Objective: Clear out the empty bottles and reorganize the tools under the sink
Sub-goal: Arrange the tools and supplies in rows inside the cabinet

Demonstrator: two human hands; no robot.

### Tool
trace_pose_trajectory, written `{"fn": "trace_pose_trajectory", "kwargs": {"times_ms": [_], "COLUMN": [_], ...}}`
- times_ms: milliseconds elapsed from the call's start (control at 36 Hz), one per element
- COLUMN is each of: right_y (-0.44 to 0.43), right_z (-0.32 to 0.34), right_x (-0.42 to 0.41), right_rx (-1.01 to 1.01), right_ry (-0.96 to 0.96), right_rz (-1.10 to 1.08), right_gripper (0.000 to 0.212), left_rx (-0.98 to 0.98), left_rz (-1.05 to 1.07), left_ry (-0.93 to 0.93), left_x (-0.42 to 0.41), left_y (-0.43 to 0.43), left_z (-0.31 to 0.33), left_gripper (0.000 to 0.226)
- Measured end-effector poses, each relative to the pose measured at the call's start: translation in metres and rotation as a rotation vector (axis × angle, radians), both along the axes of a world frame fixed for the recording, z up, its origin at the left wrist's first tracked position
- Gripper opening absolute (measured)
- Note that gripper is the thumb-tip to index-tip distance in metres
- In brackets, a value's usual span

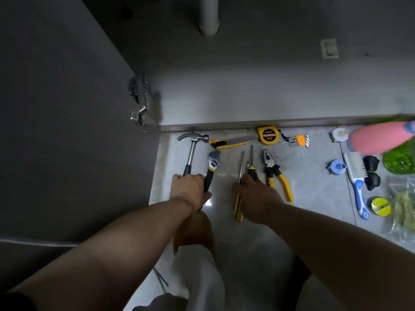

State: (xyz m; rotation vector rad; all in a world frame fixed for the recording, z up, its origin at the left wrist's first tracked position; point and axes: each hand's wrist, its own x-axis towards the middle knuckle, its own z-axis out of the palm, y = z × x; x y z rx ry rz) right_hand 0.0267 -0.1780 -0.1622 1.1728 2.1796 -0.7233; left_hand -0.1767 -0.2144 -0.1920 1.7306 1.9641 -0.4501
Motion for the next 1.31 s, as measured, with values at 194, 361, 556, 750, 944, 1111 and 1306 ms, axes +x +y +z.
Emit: {"fn": "trace_pose_trajectory", "kwargs": {"times_ms": [194,361,556,750,944,1111,1306], "right_y": [0.008,0.024,0.002,-0.027,-0.032,-0.020,-0.020], "right_z": [0.004,0.004,-0.014,-0.031,-0.035,-0.024,-0.023], "right_x": [-0.015,-0.047,-0.078,-0.076,-0.077,-0.093,-0.091], "right_rx": [-0.026,-0.043,-0.073,-0.052,-0.061,-0.070,-0.036], "right_ry": [0.085,0.242,0.189,0.255,0.273,0.194,0.135], "right_rz": [-0.118,-0.072,0.052,-0.044,-0.039,-0.020,0.038], "right_gripper": [0.050,0.060,0.072,0.084,0.087,0.094,0.098], "left_rx": [0.117,0.178,0.084,0.106,0.113,0.135,0.161], "left_rz": [0.202,0.424,0.455,0.483,0.529,0.550,0.563], "left_ry": [-0.137,-0.169,-0.143,-0.109,-0.090,-0.140,-0.156], "left_x": [-0.011,-0.024,-0.028,-0.029,-0.033,-0.034,-0.034], "left_y": [-0.001,0.000,0.001,-0.007,-0.010,-0.008,-0.009], "left_z": [0.005,0.009,0.008,0.003,-0.001,-0.002,-0.006], "left_gripper": [0.026,0.031,0.024,0.023,0.019,0.023,0.027]}}
